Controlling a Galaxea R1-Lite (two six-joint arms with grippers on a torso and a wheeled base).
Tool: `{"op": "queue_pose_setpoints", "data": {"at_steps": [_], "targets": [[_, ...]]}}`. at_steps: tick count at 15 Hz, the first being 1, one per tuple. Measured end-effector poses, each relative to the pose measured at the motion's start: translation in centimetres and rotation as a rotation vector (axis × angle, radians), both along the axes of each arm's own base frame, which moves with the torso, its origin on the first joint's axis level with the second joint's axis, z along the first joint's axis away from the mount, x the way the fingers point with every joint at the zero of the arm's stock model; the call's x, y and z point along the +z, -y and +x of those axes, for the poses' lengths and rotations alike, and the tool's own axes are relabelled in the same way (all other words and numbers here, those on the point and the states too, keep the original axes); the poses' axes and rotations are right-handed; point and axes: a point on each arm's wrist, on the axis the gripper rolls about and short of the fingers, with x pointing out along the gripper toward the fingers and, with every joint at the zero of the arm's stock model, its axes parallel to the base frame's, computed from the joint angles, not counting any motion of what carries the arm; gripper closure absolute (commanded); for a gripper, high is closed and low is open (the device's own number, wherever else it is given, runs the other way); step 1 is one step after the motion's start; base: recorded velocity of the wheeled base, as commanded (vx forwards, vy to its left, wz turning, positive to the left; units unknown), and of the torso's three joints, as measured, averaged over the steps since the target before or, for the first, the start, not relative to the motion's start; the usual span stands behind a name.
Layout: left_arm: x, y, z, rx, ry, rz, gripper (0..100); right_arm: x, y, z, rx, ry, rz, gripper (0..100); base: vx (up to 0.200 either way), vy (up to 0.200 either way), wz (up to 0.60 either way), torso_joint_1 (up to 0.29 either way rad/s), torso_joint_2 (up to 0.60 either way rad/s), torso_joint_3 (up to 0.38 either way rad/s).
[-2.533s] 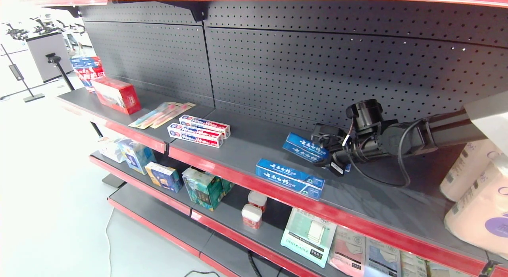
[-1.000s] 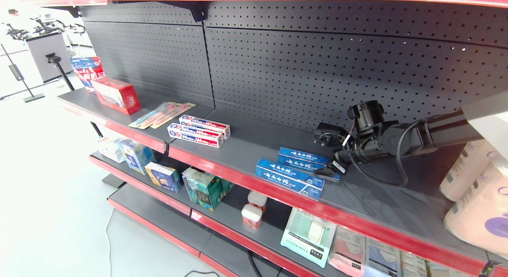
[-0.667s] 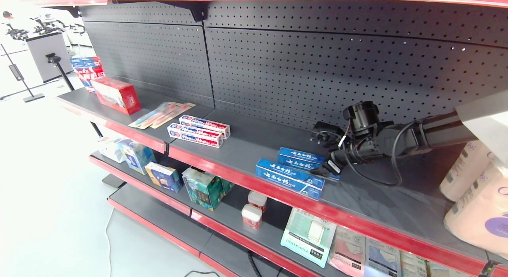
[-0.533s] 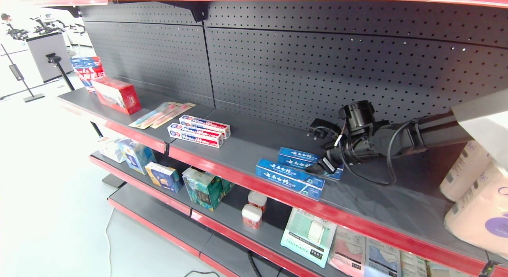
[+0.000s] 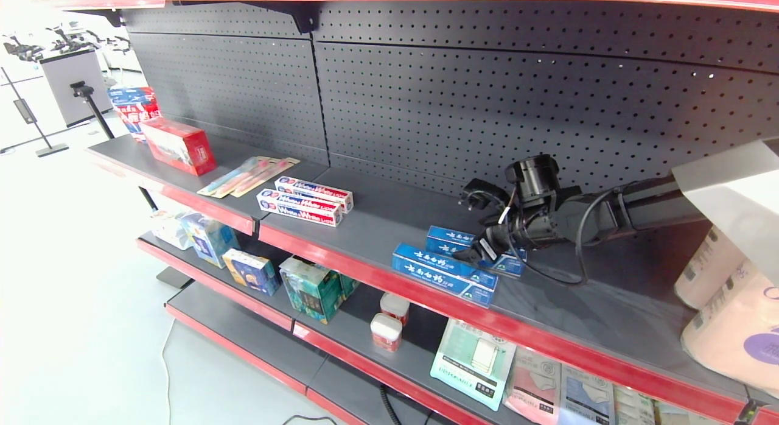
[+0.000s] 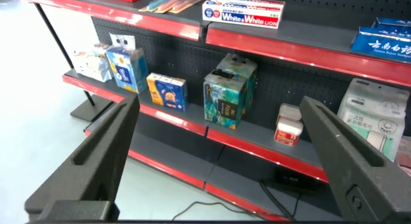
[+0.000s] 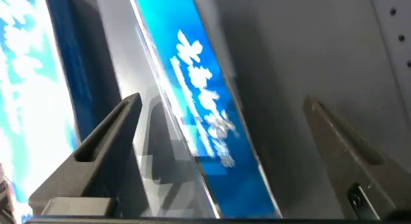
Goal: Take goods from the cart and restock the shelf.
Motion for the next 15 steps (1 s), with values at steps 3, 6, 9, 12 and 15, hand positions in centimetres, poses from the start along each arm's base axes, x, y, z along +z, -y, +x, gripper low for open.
{"op": "queue_pose_setpoints", "data": {"at_steps": [3,6,9,12,15], "targets": [[0.0,0.0,0.0,0.000,0.000,0.000,0,-0.5,-0.3,0.2,-0.031,0.009,-0.023,0,0.000,0.000,0.00,0.000,0.00,0.000],[0.0,0.0,0.0,0.000,0.000,0.000,0,-0.6,-0.4,0.3,-0.040,0.009,-0.021,0,0.000,0.000,0.00,0.000,0.00,0.000],[0.0,0.0,0.0,0.000,0.000,0.000,0,-0.6,-0.7,0.6,-0.055,0.012,-0.012,0,0.000,0.000,0.00,0.000,0.00,0.000],[0.0,0.0,0.0,0.000,0.000,0.000,0,-0.6,-1.1,1.0,-0.074,0.030,-0.002,0,0.000,0.000,0.00,0.000,0.00,0.000],[0.0,0.0,0.0,0.000,0.000,0.000,0,-1.0,-1.5,1.1,-0.080,0.040,-0.008,0,0.000,0.000,0.00,0.000,0.00,0.000]]}}
